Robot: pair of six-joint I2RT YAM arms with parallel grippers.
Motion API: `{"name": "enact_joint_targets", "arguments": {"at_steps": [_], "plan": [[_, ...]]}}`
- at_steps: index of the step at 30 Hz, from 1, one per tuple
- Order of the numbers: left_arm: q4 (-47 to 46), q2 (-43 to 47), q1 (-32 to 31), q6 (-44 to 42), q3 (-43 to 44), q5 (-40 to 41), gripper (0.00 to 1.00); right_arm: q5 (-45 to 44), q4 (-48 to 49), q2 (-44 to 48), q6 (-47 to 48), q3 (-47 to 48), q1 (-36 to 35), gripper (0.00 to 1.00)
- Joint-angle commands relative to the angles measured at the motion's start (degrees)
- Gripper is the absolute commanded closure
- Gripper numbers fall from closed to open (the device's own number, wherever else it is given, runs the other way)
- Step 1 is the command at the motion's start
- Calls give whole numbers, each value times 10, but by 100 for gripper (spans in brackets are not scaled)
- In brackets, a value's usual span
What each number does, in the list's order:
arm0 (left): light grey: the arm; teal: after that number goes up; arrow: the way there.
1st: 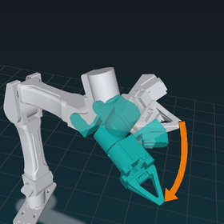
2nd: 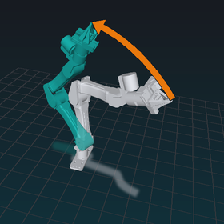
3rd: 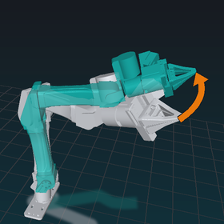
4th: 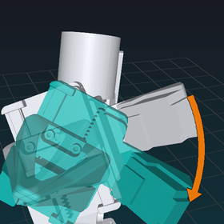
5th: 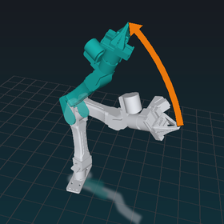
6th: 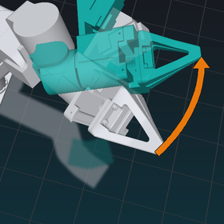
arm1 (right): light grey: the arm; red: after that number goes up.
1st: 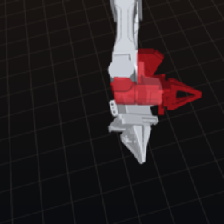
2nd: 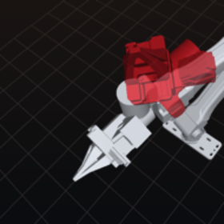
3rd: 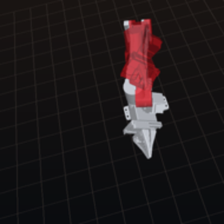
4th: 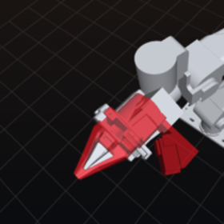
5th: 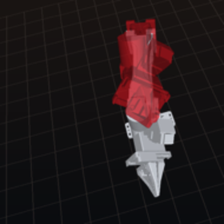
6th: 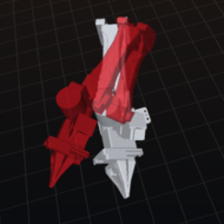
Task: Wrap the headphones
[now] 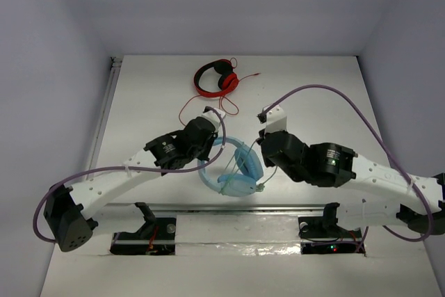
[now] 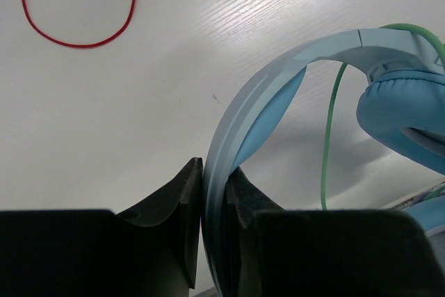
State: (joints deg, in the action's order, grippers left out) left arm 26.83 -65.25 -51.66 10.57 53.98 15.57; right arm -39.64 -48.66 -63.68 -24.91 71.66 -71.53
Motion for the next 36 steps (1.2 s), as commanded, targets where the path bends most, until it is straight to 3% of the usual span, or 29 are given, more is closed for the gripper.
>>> {"name": "enact_joint_targets", "arguments": {"at_steps": [1,5,18,26,32,36], "plan": [[-34,33,-1,-12,-5,-55,100,-96,24,0,13,-13,15,100],[-48,45,-1,-22,-9,-108,100,-127,57,-8,16,-29,33,100],[-57,71,-1,-27,-12,-151,100,-144,88,-20,25,-73,111,100],[-111,126,67,-17,-33,-297,100,-90,102,-24,-28,-105,151,100],[-130,133,100,-10,-36,-338,100,-35,138,-1,-32,-129,157,94],[-146,136,139,-10,-34,-381,100,-46,136,1,-30,-125,172,92]]}}
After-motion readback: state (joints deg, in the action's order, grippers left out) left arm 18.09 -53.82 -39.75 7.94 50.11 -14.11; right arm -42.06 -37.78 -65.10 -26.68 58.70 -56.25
